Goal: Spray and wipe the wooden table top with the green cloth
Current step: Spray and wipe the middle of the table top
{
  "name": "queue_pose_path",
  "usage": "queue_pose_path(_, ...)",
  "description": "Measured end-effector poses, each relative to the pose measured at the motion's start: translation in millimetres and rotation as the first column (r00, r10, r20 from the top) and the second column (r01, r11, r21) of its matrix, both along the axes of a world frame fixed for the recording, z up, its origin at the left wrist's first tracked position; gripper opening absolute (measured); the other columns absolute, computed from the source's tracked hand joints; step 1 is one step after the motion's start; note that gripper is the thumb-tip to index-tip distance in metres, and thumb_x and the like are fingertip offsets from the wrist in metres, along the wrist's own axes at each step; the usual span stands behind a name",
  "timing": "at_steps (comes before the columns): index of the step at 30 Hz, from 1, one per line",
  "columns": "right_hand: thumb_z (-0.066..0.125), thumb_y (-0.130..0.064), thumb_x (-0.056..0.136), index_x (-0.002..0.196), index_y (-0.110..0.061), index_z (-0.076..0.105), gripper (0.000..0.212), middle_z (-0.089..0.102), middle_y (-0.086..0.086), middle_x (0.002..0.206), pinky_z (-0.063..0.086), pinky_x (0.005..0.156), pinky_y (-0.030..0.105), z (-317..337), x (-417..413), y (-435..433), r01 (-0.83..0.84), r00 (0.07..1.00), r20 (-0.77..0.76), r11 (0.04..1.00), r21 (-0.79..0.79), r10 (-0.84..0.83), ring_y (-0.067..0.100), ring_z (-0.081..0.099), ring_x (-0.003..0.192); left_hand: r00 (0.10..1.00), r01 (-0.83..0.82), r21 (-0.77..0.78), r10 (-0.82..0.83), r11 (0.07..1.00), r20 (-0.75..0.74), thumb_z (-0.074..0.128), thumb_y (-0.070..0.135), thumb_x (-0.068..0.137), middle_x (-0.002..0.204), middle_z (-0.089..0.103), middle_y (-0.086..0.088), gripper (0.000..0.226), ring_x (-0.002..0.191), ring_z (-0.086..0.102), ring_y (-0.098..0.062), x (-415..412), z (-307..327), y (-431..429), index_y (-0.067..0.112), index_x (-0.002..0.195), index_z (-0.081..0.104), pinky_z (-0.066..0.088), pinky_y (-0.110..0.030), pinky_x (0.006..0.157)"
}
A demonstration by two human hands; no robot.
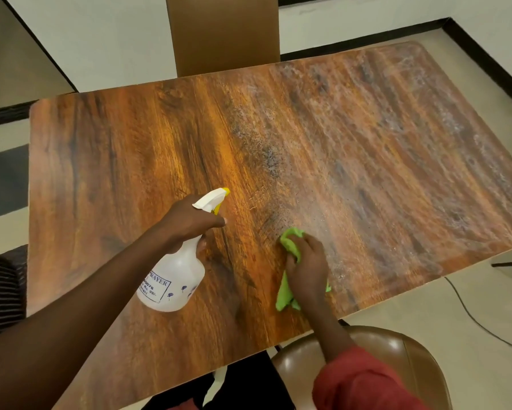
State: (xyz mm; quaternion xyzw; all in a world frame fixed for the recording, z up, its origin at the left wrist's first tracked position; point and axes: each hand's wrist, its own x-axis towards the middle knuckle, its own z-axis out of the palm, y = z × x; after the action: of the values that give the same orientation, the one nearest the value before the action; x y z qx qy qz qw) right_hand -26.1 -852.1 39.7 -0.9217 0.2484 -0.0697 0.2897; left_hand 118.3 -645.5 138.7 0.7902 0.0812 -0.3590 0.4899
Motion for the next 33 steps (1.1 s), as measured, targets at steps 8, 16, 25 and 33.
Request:
queue_pose_path(8, 0.068, -0.013, 0.074, 0.119, -0.013, 0.065, 0.045, 0.057, 0.013, 0.128, 0.05, 0.083, 0.038, -3.8, 22.2, 57.8, -0.295, 0.955, -0.034, 0.953, -0.064, 0.293, 0.033, 0.053, 0.114, 1.0, 0.003, 0.039, -0.004, 0.999, 0.021, 0.074, 0.01, 0.078, 0.062, 0.052, -0.013, 0.047, 0.045, 0.05, -0.023, -4.5, -3.2, 5.1, 0.011, 0.124, 0.059, 0.043, -0.028, 0.049)
queue_pose_path(16, 0.067, -0.014, 0.076, 0.119, -0.016, 0.065, 0.043, 0.06, 0.01, 0.124, 0.046, 0.093, 0.048, -4.9, 28.2, 6.8, -0.252, 0.968, -0.013, 0.962, -0.104, 0.252, 0.03, 0.05, 0.116, 0.998, -0.048, 0.076, 0.045, 0.996, 0.049, 0.074, 0.014, 0.079, 0.071, 0.054, -0.01, 0.039, 0.051, 0.052, -0.02, 8.6, 3.0, 11.8, 0.012, 0.114, 0.058, 0.042, -0.026, 0.047)
queue_pose_path(25, 0.06, -0.02, 0.075, 0.108, -0.018, 0.069, 0.034, 0.063, 0.004, 0.12, 0.051, 0.08, 0.031, -11.1, -20.6, 123.4, -0.594, 0.799, 0.088, 0.803, -0.04, 0.595, 0.023, 0.059, 0.106, 0.993, -0.1, 0.094, 0.093, 0.991, 0.076, 0.074, 0.013, 0.078, 0.076, 0.055, -0.01, 0.049, 0.051, 0.052, -0.02, 11.0, 8.4, 44.5, 0.017, 0.123, 0.058, 0.043, -0.027, 0.047)
queue_pose_path(33, 0.067, -0.015, 0.07, 0.109, -0.017, 0.068, 0.04, 0.061, 0.01, 0.117, 0.055, 0.076, 0.043, -8.6, -18.0, 31.8, -0.44, 0.897, -0.018, 0.887, -0.141, 0.442, 0.028, 0.052, 0.109, 0.995, -0.08, 0.07, 0.075, 0.994, 0.066, 0.073, 0.014, 0.08, 0.08, 0.053, -0.009, 0.049, 0.056, 0.052, -0.022, 9.0, 11.9, 47.7, 0.015, 0.125, 0.053, 0.043, -0.028, 0.049)
